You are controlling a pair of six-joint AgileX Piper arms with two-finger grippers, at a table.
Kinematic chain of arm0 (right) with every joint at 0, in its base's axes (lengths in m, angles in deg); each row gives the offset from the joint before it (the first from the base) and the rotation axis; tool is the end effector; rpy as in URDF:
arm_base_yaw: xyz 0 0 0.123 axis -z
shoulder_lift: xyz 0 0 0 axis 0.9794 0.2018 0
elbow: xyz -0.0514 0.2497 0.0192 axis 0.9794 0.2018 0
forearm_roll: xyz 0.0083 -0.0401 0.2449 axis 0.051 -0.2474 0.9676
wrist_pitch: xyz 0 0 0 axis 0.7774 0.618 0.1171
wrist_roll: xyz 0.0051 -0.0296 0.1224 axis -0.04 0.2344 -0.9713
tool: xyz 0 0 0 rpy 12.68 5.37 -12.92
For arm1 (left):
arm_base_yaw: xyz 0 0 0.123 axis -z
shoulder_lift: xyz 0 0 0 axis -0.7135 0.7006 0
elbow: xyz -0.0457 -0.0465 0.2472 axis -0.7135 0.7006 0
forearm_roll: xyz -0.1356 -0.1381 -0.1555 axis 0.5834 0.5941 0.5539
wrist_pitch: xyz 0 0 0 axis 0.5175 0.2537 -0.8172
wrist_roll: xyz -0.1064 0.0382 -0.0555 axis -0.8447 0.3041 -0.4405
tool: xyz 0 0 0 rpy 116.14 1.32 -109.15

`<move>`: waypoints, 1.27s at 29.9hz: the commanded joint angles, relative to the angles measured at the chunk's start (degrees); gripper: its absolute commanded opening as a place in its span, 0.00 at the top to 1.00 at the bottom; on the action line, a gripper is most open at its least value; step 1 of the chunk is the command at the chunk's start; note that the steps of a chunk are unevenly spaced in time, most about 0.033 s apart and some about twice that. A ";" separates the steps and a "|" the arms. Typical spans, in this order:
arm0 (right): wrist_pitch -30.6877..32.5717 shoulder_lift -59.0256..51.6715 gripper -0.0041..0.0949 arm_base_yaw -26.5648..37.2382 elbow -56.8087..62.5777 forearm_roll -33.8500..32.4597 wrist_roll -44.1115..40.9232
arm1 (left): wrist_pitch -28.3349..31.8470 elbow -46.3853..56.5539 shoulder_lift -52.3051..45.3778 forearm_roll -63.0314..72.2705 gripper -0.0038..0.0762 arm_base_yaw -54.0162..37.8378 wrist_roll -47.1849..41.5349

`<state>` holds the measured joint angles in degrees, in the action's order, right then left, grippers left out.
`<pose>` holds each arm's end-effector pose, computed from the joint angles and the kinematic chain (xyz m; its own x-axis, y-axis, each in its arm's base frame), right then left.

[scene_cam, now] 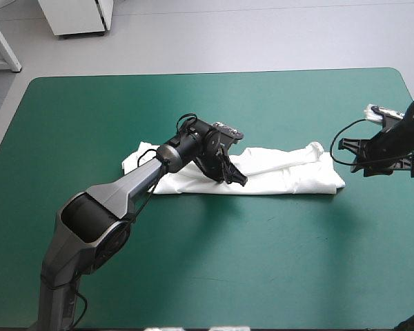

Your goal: Fold the cloth

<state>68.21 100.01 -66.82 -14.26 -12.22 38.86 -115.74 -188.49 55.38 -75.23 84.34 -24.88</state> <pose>0.3376 -0.0373 0.2290 -0.9401 0.2699 -0.2083 0.2141 0.9428 0.2554 0.3458 -0.2872 0.1620 -0.7846 0.5465 -0.2927 0.5882 0.8054 -0.0730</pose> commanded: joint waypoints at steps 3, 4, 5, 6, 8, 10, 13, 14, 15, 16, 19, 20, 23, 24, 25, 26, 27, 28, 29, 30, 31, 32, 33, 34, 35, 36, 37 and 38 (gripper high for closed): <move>-5.60 -2.92 0.62 0.13 2.24 13.52 10.20 | 0.49 -0.80 -0.82 1.26 0.96 0.12 -0.11; -6.89 -2.92 0.57 0.01 2.90 15.25 13.23 | 0.38 -0.80 -0.82 1.26 0.96 0.12 -0.11; -7.47 -2.92 0.53 0.01 3.27 16.02 14.49 | 0.38 -0.80 -0.82 1.26 0.96 0.12 -0.11; -8.24 -2.92 0.48 0.01 3.68 16.00 14.66 | 0.38 -0.80 -0.82 1.26 0.96 0.12 -0.11; -8.95 -2.82 0.37 0.11 4.22 15.13 14.77 | 0.23 -0.80 -0.82 1.26 0.96 0.12 -0.11; -8.65 -1.94 0.30 0.11 4.36 14.08 14.77 | -0.01 -0.80 -0.82 1.36 0.96 0.12 -0.11; -8.44 0.19 0.29 0.11 4.36 13.92 14.77 | -0.01 -0.80 -0.82 1.61 0.96 0.12 -0.11; -8.44 1.08 0.29 0.11 4.36 13.92 14.77 | -0.17 -0.80 -0.82 1.61 0.96 0.12 -0.11; -8.44 1.90 0.29 0.11 4.36 14.03 15.10 | -0.39 -0.80 -0.82 1.61 0.96 0.12 -0.11; -8.30 2.71 0.29 0.11 4.36 14.03 15.24 | -0.76 -0.80 -0.82 1.61 0.96 0.12 -0.11; -8.18 4.97 0.29 0.11 4.36 13.80 15.64 | -1.50 -0.80 -0.82 1.61 0.96 0.12 -0.11; -8.18 5.54 0.29 0.11 4.36 13.80 15.64 | -1.64 -0.80 -0.82 1.61 0.96 0.12 -0.11; -8.07 7.47 0.29 -0.04 4.77 14.89 15.64 | -1.64 -0.80 -0.82 1.61 0.96 0.12 -0.11; -7.74 7.99 0.29 -0.44 4.77 14.92 15.64 | -1.64 -0.80 -0.82 1.61 0.96 0.12 -0.11; -7.47 8.64 0.29 -0.92 4.77 14.91 15.64 | -1.64 -0.80 -0.82 1.61 0.96 0.12 -0.11; -7.31 9.17 0.29 -1.66 4.77 14.82 15.64 | -1.53 -0.80 -0.82 1.61 0.96 0.12 -0.11; -7.16 9.68 0.29 -2.50 4.77 14.82 15.64 | -1.53 -0.80 -0.82 1.50 0.96 0.12 -0.11; -7.05 10.12 0.29 -3.51 4.77 14.82 15.64 | -1.53 -0.80 -0.82 1.50 0.96 0.12 -0.11; -7.05 10.66 0.31 -4.55 4.77 14.68 15.64 | -1.53 -0.80 -0.82 1.50 0.96 0.12 -0.11; -7.05 10.88 0.33 -5.44 4.77 14.54 15.39 | -1.53 -0.80 -0.82 1.34 0.96 0.12 -0.11; -7.05 11.40 0.37 -6.59 4.77 14.05 15.09 | -1.53 -0.80 -0.82 1.28 0.96 0.12 -0.11; -7.05 11.81 0.42 -7.58 4.77 13.66 14.43 | -1.53 -0.80 -0.82 1.09 0.96 0.12 -0.11; -7.05 12.11 0.48 -8.29 4.77 13.31 13.56 | -1.53 -0.80 -0.82 0.98 0.96 0.12 -0.11; -7.05 12.43 0.57 -9.07 4.77 12.79 12.84 | -1.53 -0.80 -0.82 0.98 0.96 0.12 -0.11; -7.05 12.54 0.67 -9.64 4.77 12.34 12.09 | -1.53 -0.80 -0.82 0.83 0.96 0.12 -0.11; -7.05 12.57 0.77 -9.89 4.77 11.60 11.69 | -1.53 -0.80 -0.82 0.71 0.96 0.12 -0.11; -7.15 12.57 0.90 -10.15 4.77 11.19 11.59 | -1.53 -0.80 -0.82 0.59 0.96 0.12 -0.11; -7.15 12.57 0.97 -10.24 4.77 11.21 11.39 | -1.53 -0.80 -0.82 0.62 0.96 0.12 -0.11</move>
<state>59.02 112.21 -75.51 -10.05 -1.25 51.20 -116.87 -189.09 55.82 -74.76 84.29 -24.84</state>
